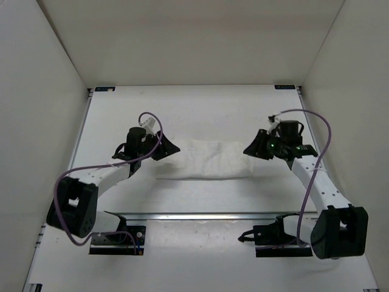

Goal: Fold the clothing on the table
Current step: Fold the skirt

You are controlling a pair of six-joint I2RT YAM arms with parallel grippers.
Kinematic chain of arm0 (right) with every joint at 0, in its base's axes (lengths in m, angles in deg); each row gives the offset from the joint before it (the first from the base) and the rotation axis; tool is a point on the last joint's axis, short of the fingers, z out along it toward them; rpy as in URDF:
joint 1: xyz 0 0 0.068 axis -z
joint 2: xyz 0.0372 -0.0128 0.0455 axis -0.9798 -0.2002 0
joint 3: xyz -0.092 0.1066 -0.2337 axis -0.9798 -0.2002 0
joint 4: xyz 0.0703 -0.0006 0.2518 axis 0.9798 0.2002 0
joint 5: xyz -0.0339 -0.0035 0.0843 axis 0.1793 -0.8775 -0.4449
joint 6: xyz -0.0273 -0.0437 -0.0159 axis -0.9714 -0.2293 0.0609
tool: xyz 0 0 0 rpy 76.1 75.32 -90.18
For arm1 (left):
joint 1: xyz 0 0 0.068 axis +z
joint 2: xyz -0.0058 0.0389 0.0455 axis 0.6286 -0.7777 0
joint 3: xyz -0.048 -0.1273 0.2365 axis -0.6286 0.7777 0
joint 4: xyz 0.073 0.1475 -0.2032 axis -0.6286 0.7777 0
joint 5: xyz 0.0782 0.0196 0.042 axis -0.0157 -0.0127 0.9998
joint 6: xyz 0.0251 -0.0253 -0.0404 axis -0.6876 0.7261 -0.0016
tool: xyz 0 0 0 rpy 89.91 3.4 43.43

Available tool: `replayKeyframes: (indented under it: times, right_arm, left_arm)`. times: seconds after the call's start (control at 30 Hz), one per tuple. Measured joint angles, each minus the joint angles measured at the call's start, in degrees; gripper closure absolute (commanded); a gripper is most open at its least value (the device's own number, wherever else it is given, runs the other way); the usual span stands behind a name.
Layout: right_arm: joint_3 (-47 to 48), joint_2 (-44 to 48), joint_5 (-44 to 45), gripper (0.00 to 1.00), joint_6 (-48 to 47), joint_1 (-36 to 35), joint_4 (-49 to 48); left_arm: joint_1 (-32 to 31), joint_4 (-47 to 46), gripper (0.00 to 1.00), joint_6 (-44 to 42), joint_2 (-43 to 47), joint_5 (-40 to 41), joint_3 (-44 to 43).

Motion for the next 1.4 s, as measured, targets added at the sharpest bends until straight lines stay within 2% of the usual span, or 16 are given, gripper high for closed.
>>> replayKeyframes:
  times: [0.1, 0.17, 0.3, 0.33, 0.4, 0.43, 0.57, 0.77, 0.83, 0.93, 1.03, 1.07, 1.1, 1.17, 1.4]
  right_arm:
    - [-8.4, 3.3, -1.8, 0.63, 3.5, 5.7, -0.4]
    - [-12.5, 4.7, -2.9, 0.54, 5.3, 7.6, -0.7]
    - [-19.0, 8.9, -3.0, 0.48, 9.0, 8.8, -3.0]
    - [-20.3, 10.0, -2.8, 0.39, 9.9, 8.8, -3.7]
    - [-23.6, 12.3, -2.2, 0.39, 12.3, 8.9, -6.3]
    - [-24.8, 13.0, -1.9, 0.32, 13.0, 8.9, -7.2]
    - [-28.3, 12.5, -0.8, 0.29, 15.6, 9.7, -11.1]
    - [-29.2, 7.1, -0.9, 0.29, 18.0, 10.3, -18.1]
    - [-29.4, 5.2, -1.1, 0.33, 18.5, 10.3, -20.1]
    - [-29.4, 1.5, -1.4, 0.47, 18.9, 9.8, -23.3]
    - [-29.4, -1.4, -2.0, 0.74, 19.3, 9.7, -25.8]
    - [-29.4, -2.1, -2.1, 0.93, 19.4, 9.7, -26.4]
    - [-29.4, -2.6, -2.3, 0.99, 19.3, 9.5, -26.8]
    - [-29.4, -3.0, -2.6, 1.0, 19.8, 9.5, -27.4]
    - [-29.4, -2.8, -2.7, 1.0, 19.7, 9.5, -28.1]
  left_arm:
    - [1.6, 2.3, 0.4, -0.8, 6.3, 1.5, 4.4]
    - [1.7, 4.5, 0.4, -1.7, 9.3, 3.1, 7.1]
    - [2.3, 7.8, 0.39, -2.6, 13.2, 4.0, 12.0]
    - [2.5, 8.5, 0.39, -2.7, 14.0, 4.2, 13.1]
    - [2.8, 9.7, 0.39, -2.9, 15.4, 4.8, 15.1]
    - [2.8, 10.2, 0.38, -2.9, 16.0, 5.1, 15.8]
    - [2.8, 10.5, 0.38, -3.1, 17.1, 5.8, 17.6]
    - [2.7, 10.6, 0.35, -3.1, 17.2, 6.8, 19.1]
    - [2.7, 10.7, 0.34, -3.0, 17.7, 7.4, 19.5]
    - [3.1, 11.6, 0.33, -3.0, 19.0, 7.8, 19.8]
    - [3.3, 12.5, 0.31, -3.2, 20.2, 8.2, 19.8]
    - [3.4, 12.8, 0.3, -3.2, 20.7, 8.2, 19.9]
    - [3.5, 13.0, 0.3, -3.2, 21.1, 8.2, 20.0]
    - [3.5, 13.2, 0.27, -3.2, 22.1, 8.3, 20.5]
    - [3.2, 13.5, 0.27, -2.8, 22.7, 9.4, 21.8]
